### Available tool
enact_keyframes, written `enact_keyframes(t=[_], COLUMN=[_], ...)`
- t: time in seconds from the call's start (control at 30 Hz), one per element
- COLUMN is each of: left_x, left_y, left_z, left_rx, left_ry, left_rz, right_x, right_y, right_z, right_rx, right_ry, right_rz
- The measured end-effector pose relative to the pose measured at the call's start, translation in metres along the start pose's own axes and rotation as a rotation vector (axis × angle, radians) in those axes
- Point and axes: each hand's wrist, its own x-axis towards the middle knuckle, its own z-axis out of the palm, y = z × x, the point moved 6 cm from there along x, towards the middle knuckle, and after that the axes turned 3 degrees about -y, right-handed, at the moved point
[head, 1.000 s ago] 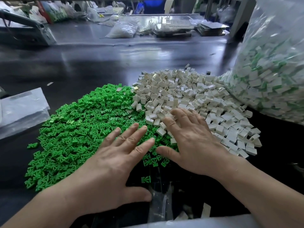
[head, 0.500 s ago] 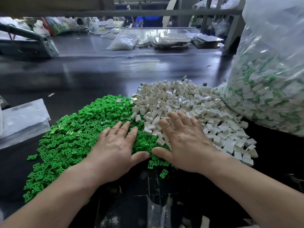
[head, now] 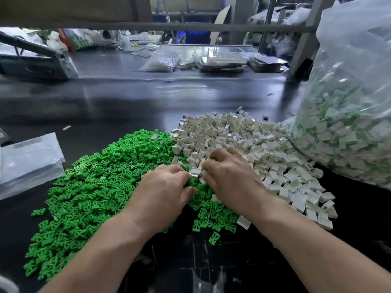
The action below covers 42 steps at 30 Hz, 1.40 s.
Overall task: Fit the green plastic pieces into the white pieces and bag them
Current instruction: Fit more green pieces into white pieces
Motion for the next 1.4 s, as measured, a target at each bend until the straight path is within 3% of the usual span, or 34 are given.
enact_keyframes(t=[0.2, 0.37, 0.57, 0.67, 0.77, 0.87, 0.93, 1.0, 1.17, 1.4], left_x=[-0.004, -0.004, -0.008, -0.009, -0.009, -0.009, -0.008, -0.007, -0.007, -0.008], left_y=[-0.005, -0.005, -0.009, -0.010, -0.006, -0.007, -0.009, -0.009, -0.010, -0.007], left_z=[-0.012, -0.019, -0.021, -0.019, -0.016, -0.015, -0.013, -0.012, -0.008, -0.013], left_rx=[-0.073, -0.293, -0.614, -0.813, -1.050, -1.221, -1.329, -1.392, -1.407, -1.387], left_ry=[0.157, 0.220, 0.273, 0.249, 0.207, 0.206, 0.213, 0.205, 0.183, 0.210], left_rz=[-0.063, -0.072, -0.102, -0.160, -0.155, -0.159, -0.176, -0.187, -0.207, -0.197], right_x=[-0.003, -0.002, -0.004, -0.006, -0.005, -0.005, -0.008, -0.012, -0.016, -0.016], right_y=[0.013, 0.020, 0.022, 0.025, 0.023, 0.009, 0.001, 0.000, 0.007, -0.005], right_z=[-0.008, -0.022, -0.021, -0.030, -0.031, -0.021, -0.010, -0.003, 0.001, 0.005], right_rx=[0.198, 0.403, 0.397, 0.525, 0.875, 1.534, 1.782, 1.825, 1.674, 1.838], right_ry=[0.169, 0.304, 0.299, 0.337, 0.252, 0.056, -0.053, -0.102, -0.122, -0.254], right_rz=[0.130, 0.204, 0.238, 0.286, 0.335, 0.439, 0.544, 0.577, 0.504, 0.390])
